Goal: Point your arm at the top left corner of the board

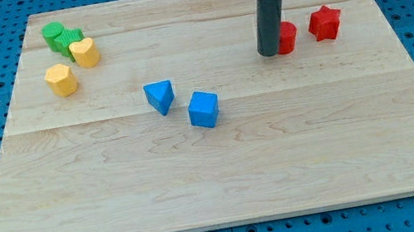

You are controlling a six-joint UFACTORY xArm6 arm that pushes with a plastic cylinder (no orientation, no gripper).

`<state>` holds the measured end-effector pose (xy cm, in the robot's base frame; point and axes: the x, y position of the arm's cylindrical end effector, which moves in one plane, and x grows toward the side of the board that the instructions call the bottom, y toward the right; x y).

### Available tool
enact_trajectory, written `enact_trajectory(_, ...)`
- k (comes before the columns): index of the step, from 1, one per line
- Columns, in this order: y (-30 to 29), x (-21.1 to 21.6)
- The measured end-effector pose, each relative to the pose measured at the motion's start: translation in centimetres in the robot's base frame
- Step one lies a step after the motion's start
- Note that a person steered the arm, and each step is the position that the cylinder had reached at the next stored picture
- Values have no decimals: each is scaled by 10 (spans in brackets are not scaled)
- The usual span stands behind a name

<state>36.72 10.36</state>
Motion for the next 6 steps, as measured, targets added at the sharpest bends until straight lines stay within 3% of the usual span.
enact_trajectory(2,13,-21)
enact_trajectory(3,-6,1)
enact_trajectory(4,-64,-12)
enact_trajectory(6,-219,-133)
